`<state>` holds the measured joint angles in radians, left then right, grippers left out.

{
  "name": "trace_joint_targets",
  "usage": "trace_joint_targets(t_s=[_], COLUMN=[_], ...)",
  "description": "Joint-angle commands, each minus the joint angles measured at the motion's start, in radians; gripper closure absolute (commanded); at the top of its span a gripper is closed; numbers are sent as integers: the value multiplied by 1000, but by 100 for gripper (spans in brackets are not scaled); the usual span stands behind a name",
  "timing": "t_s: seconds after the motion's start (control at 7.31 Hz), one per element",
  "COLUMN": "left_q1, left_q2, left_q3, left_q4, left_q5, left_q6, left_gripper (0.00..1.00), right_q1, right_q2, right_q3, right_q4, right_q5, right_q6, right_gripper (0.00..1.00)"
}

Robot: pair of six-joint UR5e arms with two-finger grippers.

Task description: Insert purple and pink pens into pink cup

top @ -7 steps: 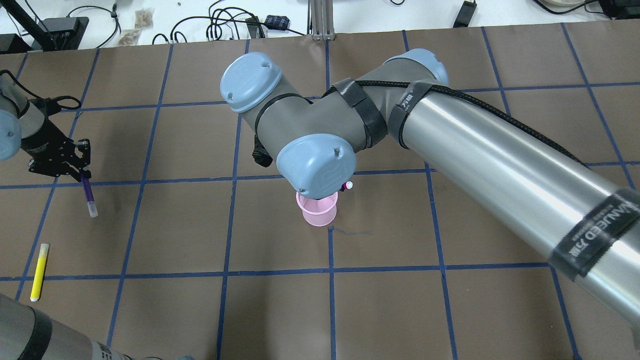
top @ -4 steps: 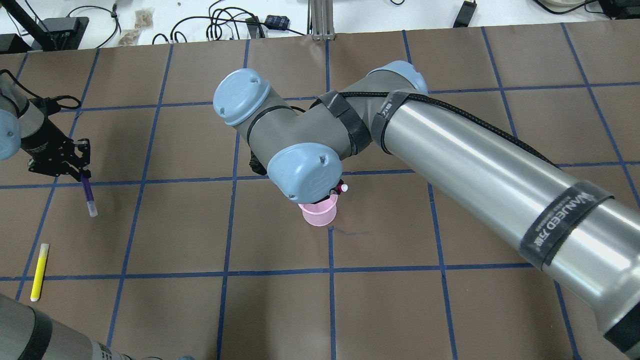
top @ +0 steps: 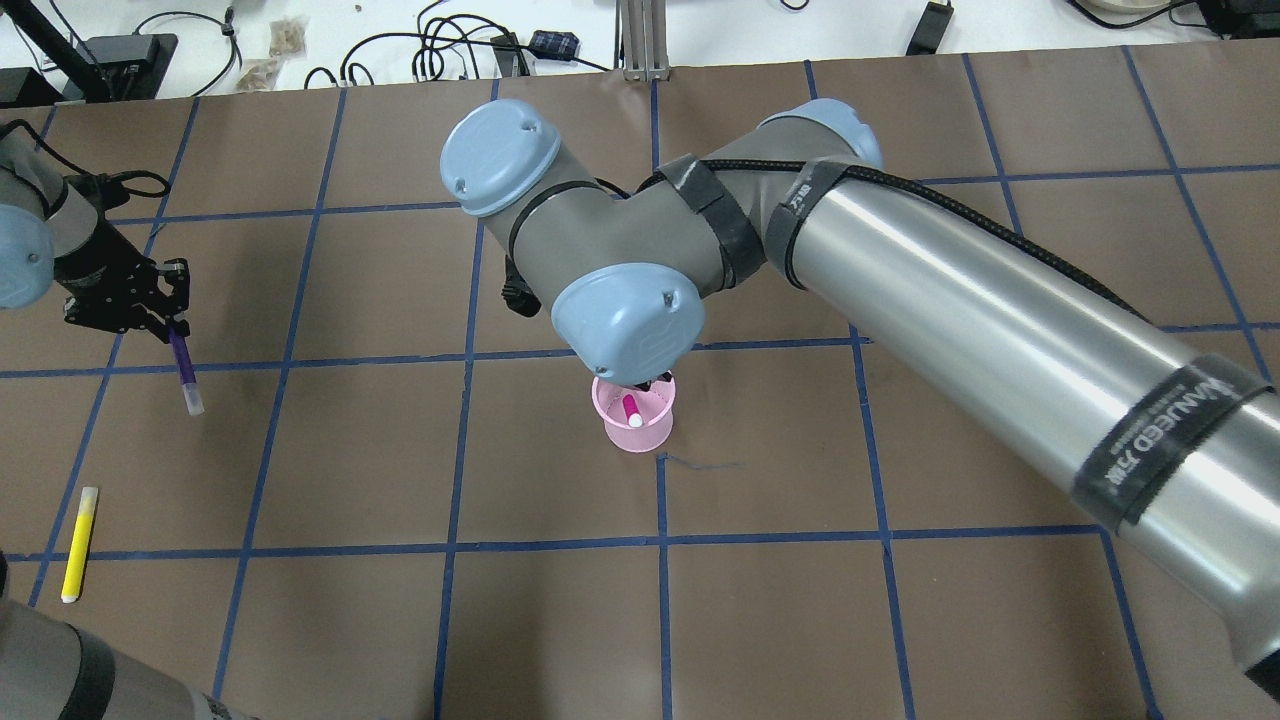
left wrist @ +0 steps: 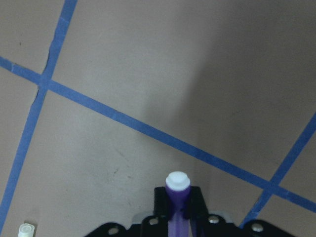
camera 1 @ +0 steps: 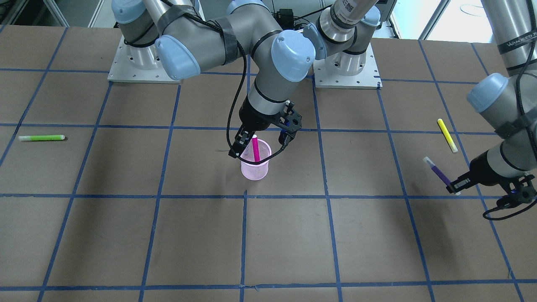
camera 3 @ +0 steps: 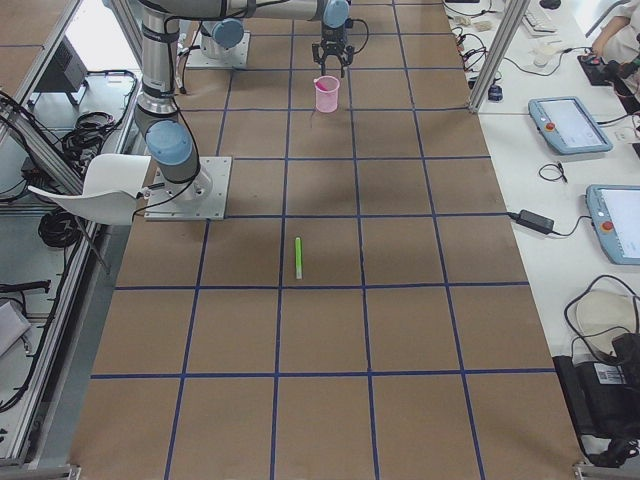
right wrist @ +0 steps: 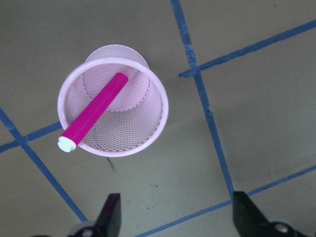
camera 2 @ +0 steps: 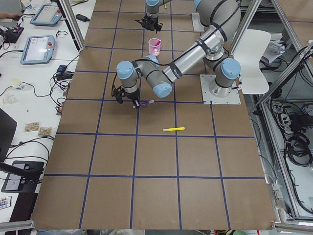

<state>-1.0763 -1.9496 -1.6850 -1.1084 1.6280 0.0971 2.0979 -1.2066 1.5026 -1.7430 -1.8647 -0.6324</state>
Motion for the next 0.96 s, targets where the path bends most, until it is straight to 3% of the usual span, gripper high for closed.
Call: trace_joint_targets(t_s=[0.0, 0.27, 0.55, 0.82], left_q1=[-159, -320, -489, -637], left_q2=[32, 69, 83, 74], left_q3=[75, 82, 71, 65], left_q4=[32, 98, 156, 199], left_q5=[-3, 7, 9, 38], left_q6=[-23, -210, -426, -710], left_gripper=[100, 100, 100, 100], right_q1=[-147, -309, -431, -452], right_q2=[-104, -210, -306, -333], right_q3=[-5, 2, 8, 11], right_q4=[8, 17, 82, 118], right_q5=[121, 247, 252, 256], right_q6=[-83, -76, 9, 263], right_gripper=[8, 4, 4, 4])
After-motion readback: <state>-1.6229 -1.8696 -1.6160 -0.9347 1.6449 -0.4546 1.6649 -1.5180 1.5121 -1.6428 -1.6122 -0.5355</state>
